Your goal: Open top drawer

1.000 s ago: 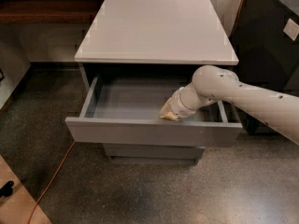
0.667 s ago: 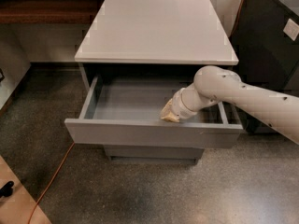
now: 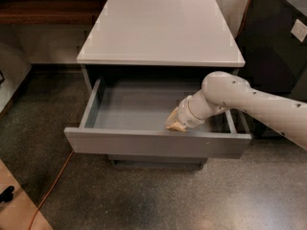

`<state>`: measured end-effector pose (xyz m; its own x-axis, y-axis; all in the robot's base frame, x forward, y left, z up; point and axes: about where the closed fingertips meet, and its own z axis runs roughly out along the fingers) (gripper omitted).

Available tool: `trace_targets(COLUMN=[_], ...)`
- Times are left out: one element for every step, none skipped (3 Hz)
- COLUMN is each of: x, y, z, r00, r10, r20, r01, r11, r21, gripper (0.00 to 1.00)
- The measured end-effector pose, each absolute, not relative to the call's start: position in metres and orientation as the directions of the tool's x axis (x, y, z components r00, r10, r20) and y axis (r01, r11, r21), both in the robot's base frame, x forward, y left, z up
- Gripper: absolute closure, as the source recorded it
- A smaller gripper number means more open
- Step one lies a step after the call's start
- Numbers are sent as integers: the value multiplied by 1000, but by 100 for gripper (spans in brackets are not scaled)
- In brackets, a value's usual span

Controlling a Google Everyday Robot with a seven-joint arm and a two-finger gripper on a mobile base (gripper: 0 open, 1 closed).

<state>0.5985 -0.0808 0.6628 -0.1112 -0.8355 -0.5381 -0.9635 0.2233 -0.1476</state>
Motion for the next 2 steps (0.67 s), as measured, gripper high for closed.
trace_targets(x=[585,584], y=[-80,-80], z=[663,664], r00=[-126,-128], r10=[-820,-819], r20=[-558,-560], r01=[-967,-966], r11=[228,229], r21=[-117,-115], gripper=[100,100])
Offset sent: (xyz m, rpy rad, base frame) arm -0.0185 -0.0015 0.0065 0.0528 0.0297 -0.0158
